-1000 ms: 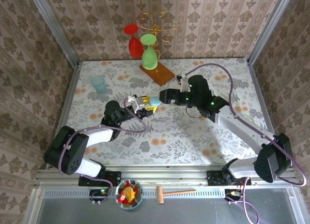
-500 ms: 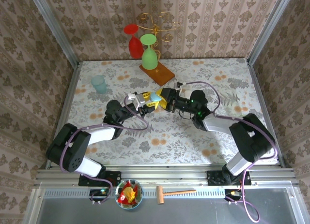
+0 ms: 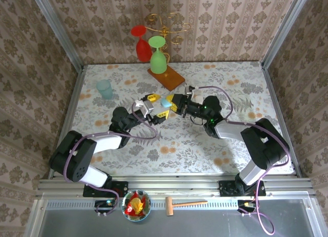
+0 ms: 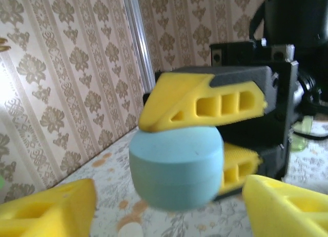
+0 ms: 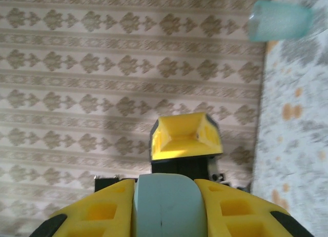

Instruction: Insert wireless bluetooth earbuds into charging case

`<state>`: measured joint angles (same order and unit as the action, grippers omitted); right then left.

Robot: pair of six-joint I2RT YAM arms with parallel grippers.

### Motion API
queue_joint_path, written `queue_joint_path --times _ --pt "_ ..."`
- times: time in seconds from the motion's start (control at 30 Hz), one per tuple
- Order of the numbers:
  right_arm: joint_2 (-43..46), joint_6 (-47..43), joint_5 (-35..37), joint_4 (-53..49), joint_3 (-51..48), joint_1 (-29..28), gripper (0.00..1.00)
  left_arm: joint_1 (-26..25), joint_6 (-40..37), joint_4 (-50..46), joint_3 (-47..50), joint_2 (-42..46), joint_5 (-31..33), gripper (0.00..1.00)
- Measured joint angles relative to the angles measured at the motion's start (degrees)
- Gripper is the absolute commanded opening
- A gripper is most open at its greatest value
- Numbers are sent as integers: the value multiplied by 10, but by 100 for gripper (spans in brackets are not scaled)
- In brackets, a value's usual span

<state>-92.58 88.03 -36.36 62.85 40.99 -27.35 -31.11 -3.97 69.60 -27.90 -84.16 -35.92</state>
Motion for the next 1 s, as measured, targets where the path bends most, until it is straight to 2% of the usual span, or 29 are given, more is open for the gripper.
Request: queue_joint_path --times 0.13,0.33,0.6,0.67,0.73,0.93,1.0 --pt "33 -119 28 -150 -1 25 25 -5 -61 -108 14 33 14 87" --pt "31 -254 94 -322 -1 32 26 -41 -145 -272 14 78 42 89" --pt "-41 -323 163 -386 -9 32 26 -49 -178 -376 13 78 43 90" --pt "-59 -327 176 -391 -17 32 30 -52 -182 -385 12 77 43 90" --pt "-69 -327 180 -386 -22 34 36 -52 -183 -391 12 77 43 91" --pt "-50 -344 207 -395 -22 34 77 -52 -183 -396 12 78 52 96" --pt "-29 -359 228 -418 -23 35 86 -50 -181 -391 13 78 65 97"
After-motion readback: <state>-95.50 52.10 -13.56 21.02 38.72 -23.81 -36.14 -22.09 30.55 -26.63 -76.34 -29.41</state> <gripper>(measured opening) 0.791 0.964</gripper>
